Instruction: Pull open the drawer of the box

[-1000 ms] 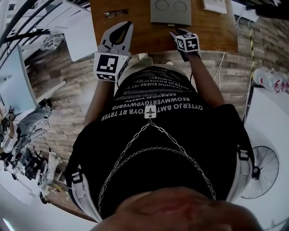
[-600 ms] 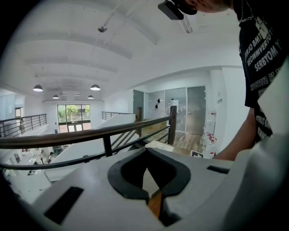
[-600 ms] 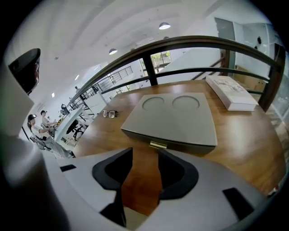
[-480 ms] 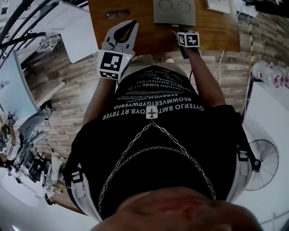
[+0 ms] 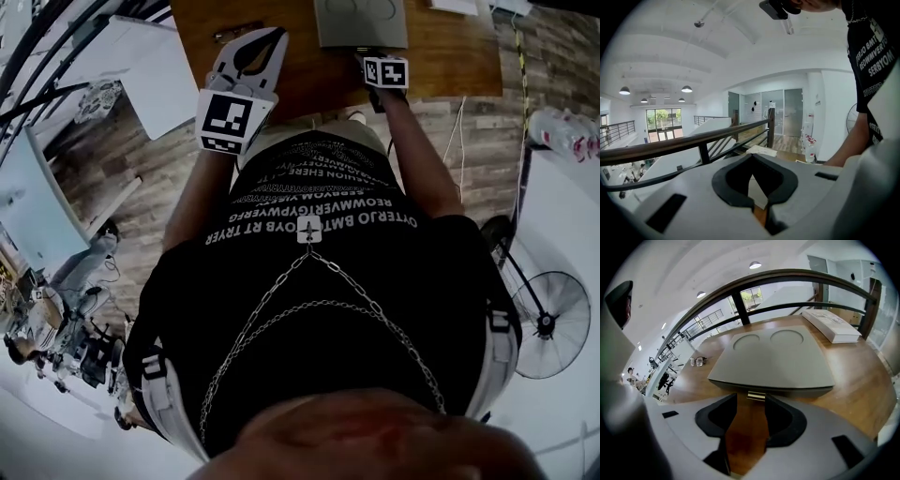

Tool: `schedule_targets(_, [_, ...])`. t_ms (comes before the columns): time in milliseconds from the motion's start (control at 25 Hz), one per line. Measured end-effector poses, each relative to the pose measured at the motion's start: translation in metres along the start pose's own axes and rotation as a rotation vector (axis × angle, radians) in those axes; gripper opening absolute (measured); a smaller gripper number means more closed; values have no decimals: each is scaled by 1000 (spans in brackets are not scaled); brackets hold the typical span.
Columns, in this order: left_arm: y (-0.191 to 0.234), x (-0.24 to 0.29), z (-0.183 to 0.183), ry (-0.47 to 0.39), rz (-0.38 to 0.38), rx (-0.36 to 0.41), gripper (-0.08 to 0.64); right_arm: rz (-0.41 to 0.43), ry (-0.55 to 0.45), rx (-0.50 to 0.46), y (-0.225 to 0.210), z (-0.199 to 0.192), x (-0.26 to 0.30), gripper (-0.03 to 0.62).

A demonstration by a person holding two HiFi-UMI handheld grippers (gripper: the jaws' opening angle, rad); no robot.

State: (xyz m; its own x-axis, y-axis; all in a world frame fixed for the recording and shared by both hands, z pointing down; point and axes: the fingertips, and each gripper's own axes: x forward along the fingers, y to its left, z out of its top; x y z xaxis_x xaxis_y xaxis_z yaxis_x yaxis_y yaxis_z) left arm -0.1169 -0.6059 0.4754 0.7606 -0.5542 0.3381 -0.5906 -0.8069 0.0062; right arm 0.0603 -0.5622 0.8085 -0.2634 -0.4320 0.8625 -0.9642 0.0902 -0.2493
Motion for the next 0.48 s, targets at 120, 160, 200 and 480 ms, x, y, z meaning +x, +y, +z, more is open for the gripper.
schedule_targets(120, [-3,9,1,-2,-24,9,5,-55,21,23,-10,-3,2,172])
schedule_targets(160, [-4,11,1,-1,-32,11,5,-69,23,30,-11,-3,2,170])
schedule_targets(200, [-5,13,-1,0,-39,12,5,-80,25,35,-12,-2,1,173])
schedule_targets(480, [-16,16,-13,19,-57,3,5,-91,51,69,-17,-7,9,207])
